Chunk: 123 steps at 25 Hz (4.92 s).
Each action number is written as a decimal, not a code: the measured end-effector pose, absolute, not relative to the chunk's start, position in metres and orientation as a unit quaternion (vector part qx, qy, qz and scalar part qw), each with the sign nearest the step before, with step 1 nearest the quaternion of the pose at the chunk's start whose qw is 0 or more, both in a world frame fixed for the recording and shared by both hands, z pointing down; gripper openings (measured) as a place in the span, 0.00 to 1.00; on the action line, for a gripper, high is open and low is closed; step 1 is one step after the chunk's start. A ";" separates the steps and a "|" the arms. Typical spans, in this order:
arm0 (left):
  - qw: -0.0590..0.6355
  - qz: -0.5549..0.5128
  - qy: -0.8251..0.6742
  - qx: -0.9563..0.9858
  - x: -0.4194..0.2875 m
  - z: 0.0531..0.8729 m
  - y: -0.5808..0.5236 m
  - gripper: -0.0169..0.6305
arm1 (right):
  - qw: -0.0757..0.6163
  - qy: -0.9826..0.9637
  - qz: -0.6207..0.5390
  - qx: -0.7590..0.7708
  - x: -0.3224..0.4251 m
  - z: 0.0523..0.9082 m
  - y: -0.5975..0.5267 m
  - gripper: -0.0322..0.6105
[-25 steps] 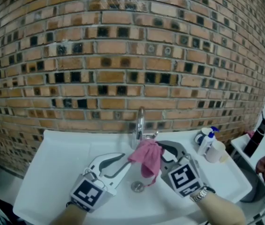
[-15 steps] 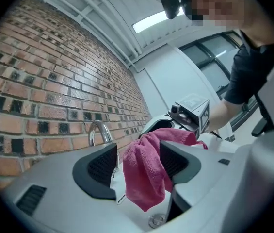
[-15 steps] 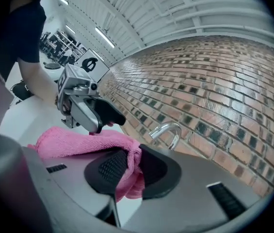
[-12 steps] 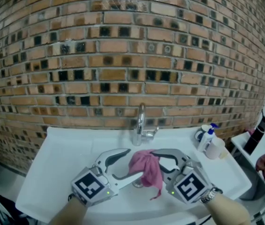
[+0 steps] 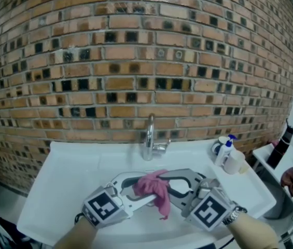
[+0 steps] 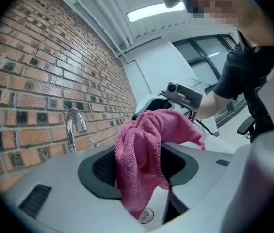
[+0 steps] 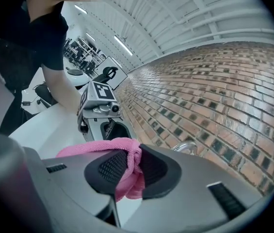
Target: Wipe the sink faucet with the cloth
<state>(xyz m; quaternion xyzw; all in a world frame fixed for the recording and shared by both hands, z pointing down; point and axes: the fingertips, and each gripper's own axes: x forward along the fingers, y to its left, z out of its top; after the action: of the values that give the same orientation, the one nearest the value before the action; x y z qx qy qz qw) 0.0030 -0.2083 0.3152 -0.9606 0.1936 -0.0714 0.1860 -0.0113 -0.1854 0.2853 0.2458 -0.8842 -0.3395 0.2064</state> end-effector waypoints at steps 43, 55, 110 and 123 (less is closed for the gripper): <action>0.144 -0.101 0.475 -0.862 -0.073 0.307 -0.360 0.12 | -0.003 -0.891 -0.115 0.439 0.056 0.245 -0.297 0.16; 0.100 -0.124 0.497 -0.853 -0.070 0.326 -0.425 0.12 | -0.017 -0.892 -0.084 0.444 0.066 0.262 -0.309 0.15; 0.081 0.003 0.457 -0.886 -0.032 0.261 -0.455 0.11 | 0.005 -0.910 -0.108 0.401 0.051 0.275 -0.296 0.14; 0.110 0.010 0.453 -0.885 -0.030 0.231 -0.442 0.11 | 0.010 -0.906 -0.107 0.409 0.056 0.282 -0.303 0.14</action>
<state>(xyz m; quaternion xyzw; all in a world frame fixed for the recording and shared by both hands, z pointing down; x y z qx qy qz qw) -0.0304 -0.4415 0.2312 -0.8848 0.4526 0.0103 0.1100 0.0557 -0.3030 0.2817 0.4094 -0.9060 -0.1071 0.0104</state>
